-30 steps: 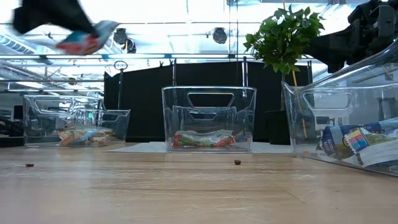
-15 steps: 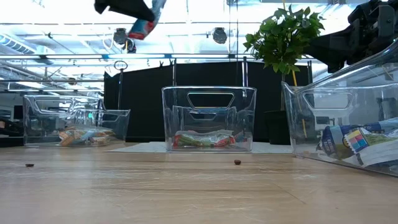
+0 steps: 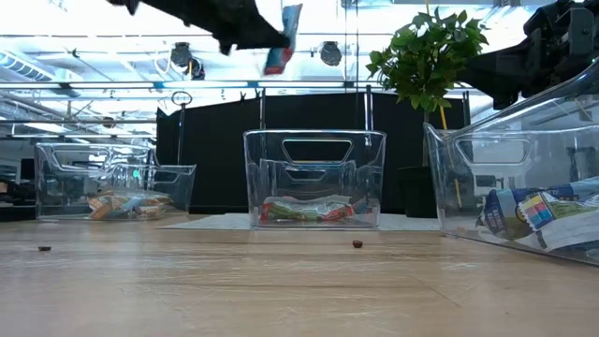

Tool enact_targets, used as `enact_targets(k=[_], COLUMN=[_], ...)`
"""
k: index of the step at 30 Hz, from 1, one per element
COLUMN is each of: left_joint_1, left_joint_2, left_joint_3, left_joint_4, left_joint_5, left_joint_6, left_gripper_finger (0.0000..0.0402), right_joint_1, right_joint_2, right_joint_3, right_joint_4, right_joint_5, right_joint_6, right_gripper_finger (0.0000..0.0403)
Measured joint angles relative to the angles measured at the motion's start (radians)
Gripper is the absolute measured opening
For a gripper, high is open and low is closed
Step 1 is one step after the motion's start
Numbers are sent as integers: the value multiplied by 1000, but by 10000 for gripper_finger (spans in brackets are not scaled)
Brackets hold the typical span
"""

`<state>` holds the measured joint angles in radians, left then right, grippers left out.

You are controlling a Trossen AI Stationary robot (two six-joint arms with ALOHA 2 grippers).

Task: Pick and place Granola Bars by type
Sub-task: Put the red granola bar into the top right transparent bin

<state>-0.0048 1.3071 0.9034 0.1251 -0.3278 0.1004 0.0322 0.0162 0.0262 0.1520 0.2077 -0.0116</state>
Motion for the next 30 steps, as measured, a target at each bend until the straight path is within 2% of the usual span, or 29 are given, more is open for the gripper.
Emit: enact_targets(k=[5,11,14,25,30], left_joint_1=[92,176,206,256,256], left_joint_2=[0,11,13,19,94], left_joint_3=[-79,-179,-210,-216,-209], left_joint_4=[266,479,544,583,625], left_joint_5=[279,435,460,540,549], left_joint_6=[137,147,116,98,54], left_gripper_finger=[8,8,8,8,8], right_joint_1=[0,0,0,0,0], right_joint_2=[0,0,0,0,0], right_joint_3=[0,0,0,0,0], right_joint_4=[0,0,0,0,0], right_joint_5=[0,0,0,0,0], right_joint_6=[0,0,0,0,0], right_gripper_finger=[160,160,160,160,160])
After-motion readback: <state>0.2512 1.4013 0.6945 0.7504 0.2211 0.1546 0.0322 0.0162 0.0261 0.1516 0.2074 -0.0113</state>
